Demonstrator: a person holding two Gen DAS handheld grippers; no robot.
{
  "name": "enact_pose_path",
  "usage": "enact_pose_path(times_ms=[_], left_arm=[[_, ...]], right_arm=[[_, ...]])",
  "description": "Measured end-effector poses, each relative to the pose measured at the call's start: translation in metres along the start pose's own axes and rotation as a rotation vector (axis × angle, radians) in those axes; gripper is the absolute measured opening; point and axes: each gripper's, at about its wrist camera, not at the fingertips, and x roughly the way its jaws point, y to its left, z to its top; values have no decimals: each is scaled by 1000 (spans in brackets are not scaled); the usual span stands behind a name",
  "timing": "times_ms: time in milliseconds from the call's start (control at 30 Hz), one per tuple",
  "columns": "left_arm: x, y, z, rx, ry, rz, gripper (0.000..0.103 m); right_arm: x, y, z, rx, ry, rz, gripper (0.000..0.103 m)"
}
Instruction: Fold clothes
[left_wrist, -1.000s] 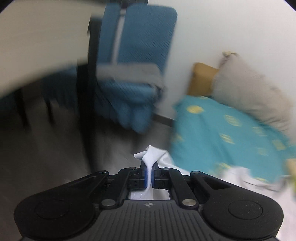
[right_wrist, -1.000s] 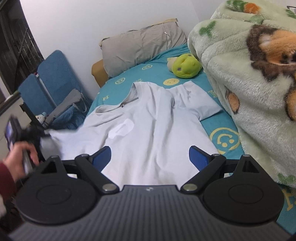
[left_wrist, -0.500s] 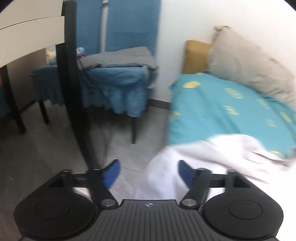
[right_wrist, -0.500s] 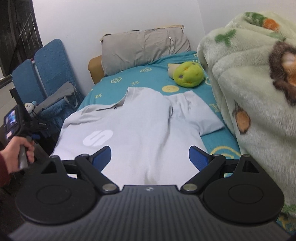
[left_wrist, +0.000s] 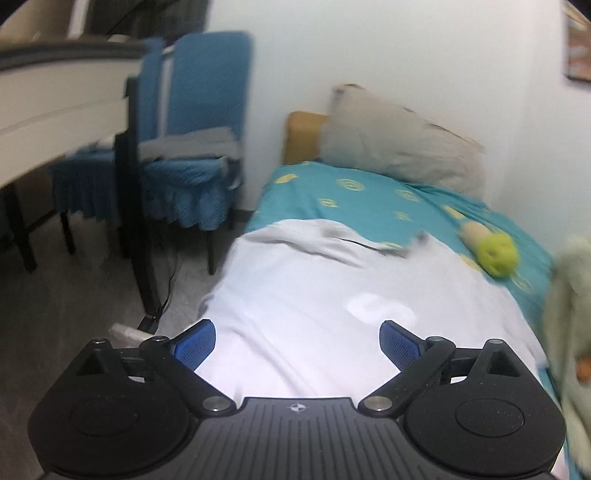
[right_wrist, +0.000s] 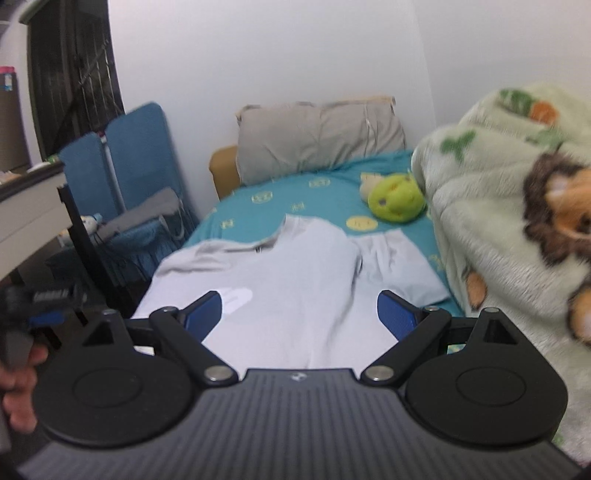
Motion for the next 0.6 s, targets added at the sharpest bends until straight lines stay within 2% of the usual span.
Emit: enact_pose_path(times_ms=[100, 200, 300, 467, 600], left_arm=[[-41, -9, -18, 50, -52, 2, 102], [-61, -7, -33, 31, -72, -53, 103], [-70, -7, -51, 37, -99, -89, 103], [-66, -19, -66, 92, -77, -51, 103], [-65, -20, -66, 99, -82, -54, 103]], right_arm=[[-16, -1, 3, 2, -31, 7, 93], [-28, -2, 5, 5, -56, 9, 93], [-31, -4, 5, 16, -62, 11, 93], [-22, -6, -3, -6, -6, -40, 93], [-21, -10, -6, 2, 18, -49, 93]])
